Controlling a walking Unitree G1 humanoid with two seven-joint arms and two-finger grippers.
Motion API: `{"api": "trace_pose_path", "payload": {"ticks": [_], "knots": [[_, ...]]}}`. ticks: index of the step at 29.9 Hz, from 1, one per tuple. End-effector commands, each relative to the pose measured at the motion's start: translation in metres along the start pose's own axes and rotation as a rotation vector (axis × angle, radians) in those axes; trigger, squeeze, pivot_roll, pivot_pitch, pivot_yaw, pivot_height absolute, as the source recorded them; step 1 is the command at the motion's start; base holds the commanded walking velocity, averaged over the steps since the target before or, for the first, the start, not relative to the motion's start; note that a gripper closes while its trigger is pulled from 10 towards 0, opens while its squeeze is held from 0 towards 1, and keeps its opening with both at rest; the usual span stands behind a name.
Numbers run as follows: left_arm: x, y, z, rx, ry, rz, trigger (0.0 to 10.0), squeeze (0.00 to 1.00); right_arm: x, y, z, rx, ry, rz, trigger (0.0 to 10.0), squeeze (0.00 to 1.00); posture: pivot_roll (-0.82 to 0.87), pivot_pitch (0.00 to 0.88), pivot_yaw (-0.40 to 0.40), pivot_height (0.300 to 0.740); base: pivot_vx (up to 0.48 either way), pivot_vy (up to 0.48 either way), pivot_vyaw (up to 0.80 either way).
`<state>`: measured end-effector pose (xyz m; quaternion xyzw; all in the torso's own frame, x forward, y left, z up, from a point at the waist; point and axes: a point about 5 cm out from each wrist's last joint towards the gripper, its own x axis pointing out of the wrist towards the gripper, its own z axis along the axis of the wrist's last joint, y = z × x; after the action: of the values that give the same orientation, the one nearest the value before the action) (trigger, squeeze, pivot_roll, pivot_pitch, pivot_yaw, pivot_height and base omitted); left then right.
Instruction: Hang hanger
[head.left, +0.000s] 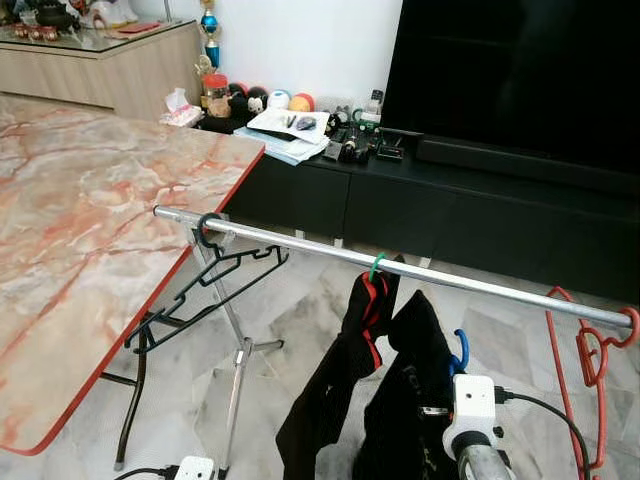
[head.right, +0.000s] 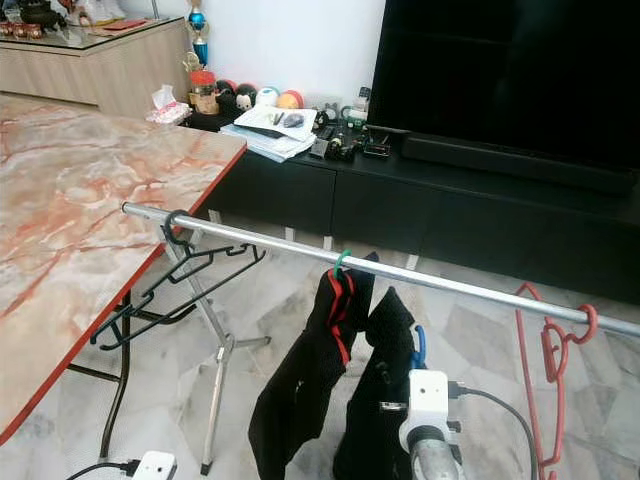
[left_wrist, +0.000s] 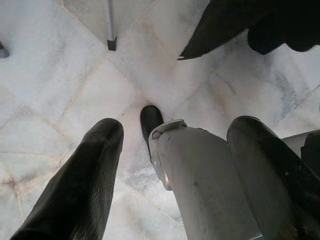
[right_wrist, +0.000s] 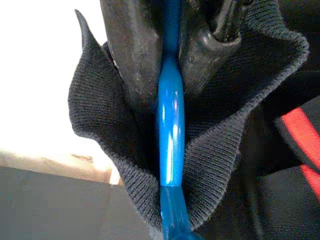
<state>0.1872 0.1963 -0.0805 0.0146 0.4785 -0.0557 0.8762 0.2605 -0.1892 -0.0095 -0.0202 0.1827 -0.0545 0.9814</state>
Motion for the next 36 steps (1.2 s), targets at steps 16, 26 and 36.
{"api": "trace_pose_path", "payload": {"ticks": [16,26,36], "knots": [[-0.001,0.005,0.001,0.023,0.002,0.019,10.0,0.0,0.008,-0.002,0.02,0.116,-0.056,-0.04,10.0,0.0,0.11,0.0,-0.027,0.74,0.0,0.0,0.0],[0.0,0.004,0.001,0.01,0.001,0.013,10.0,0.0,0.01,-0.002,0.023,0.106,-0.056,-0.042,10.0,0.0,0.11,0.0,-0.034,0.74,0.0,0.0,0.0],[0.0,0.003,0.002,-0.002,-0.004,0.017,10.0,0.0,0.011,0.003,0.024,0.106,-0.055,-0.031,10.0,0.0,0.11,0.004,-0.036,0.74,0.0,0.0,0.0]]}}
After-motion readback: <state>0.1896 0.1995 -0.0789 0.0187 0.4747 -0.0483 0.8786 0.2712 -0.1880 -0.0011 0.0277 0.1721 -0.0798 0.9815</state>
